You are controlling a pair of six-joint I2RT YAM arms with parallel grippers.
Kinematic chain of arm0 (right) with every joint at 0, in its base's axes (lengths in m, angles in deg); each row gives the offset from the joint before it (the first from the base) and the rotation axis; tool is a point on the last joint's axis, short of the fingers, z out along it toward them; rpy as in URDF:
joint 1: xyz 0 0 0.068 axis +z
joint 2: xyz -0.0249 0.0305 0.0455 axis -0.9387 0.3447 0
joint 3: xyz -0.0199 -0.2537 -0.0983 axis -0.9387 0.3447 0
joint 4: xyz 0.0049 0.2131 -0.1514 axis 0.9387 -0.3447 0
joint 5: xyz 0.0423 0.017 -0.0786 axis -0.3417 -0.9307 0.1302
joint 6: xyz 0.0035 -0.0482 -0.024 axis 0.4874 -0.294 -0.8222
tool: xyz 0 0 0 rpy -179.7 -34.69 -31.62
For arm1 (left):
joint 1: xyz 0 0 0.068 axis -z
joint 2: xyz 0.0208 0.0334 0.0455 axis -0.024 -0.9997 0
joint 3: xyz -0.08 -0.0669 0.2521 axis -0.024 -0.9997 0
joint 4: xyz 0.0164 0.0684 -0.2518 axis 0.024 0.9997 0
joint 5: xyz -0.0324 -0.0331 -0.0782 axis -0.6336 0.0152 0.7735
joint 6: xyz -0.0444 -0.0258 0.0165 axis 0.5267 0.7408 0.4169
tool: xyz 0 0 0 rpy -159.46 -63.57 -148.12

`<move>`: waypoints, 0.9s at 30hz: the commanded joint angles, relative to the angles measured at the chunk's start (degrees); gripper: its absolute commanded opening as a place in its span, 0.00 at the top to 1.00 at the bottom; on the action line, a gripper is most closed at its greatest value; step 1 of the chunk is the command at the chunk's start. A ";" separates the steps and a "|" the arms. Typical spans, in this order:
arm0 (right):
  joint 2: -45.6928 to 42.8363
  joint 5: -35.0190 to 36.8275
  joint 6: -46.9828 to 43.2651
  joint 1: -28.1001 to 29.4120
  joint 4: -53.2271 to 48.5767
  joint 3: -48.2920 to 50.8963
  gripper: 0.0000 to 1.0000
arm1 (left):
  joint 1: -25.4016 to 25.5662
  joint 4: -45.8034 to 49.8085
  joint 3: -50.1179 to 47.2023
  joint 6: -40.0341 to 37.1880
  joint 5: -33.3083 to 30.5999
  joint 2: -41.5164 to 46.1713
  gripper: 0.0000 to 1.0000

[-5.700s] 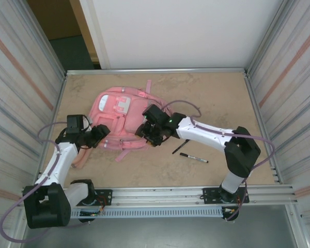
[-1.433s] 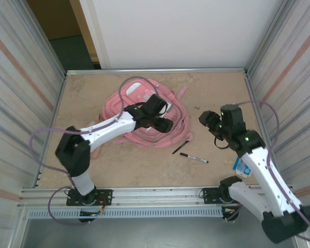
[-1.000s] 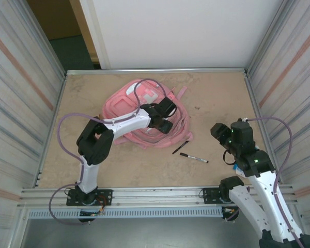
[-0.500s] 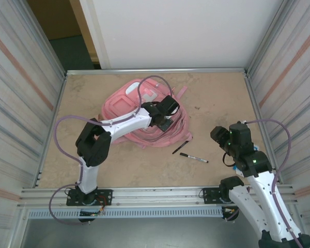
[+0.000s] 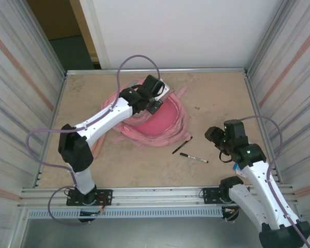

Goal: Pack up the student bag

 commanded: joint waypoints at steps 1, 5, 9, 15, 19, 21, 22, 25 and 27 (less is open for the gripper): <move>0.35 0.12 0.06 -0.26 -0.60 1.61 0.31 | -1.94 -7.63 0.18 -0.97 5.34 5.36 1.00; 2.87 5.08 0.49 -0.22 -3.74 1.50 0.31 | -3.03 -10.13 0.86 -1.33 10.73 6.04 1.00; 6.08 -2.90 -3.09 -0.06 -1.50 0.60 0.30 | -4.11 -10.59 0.18 0.26 13.54 4.06 1.00; 9.90 -6.60 -4.33 3.96 1.46 -1.33 0.31 | -4.08 -11.70 -1.99 3.14 16.06 -1.76 1.00; 12.26 -2.40 -2.72 8.40 0.34 -4.39 0.31 | -4.06 -8.12 0.48 3.59 15.08 -5.70 1.00; 13.59 -1.44 -2.32 10.02 0.67 -5.40 0.31 | -3.79 -8.53 -0.66 3.90 15.13 -5.47 0.96; 14.42 -1.10 -2.27 10.92 1.01 -5.78 0.31 | -3.54 -10.67 -2.33 3.90 15.41 -4.75 0.84; 16.32 0.32 -1.25 13.50 2.17 -6.24 0.31 | -3.33 -13.27 -5.96 6.40 17.23 -2.07 0.81; 18.43 0.05 -1.17 15.26 3.57 -6.50 0.31 | -3.69 -12.09 -8.02 9.70 18.66 1.21 0.85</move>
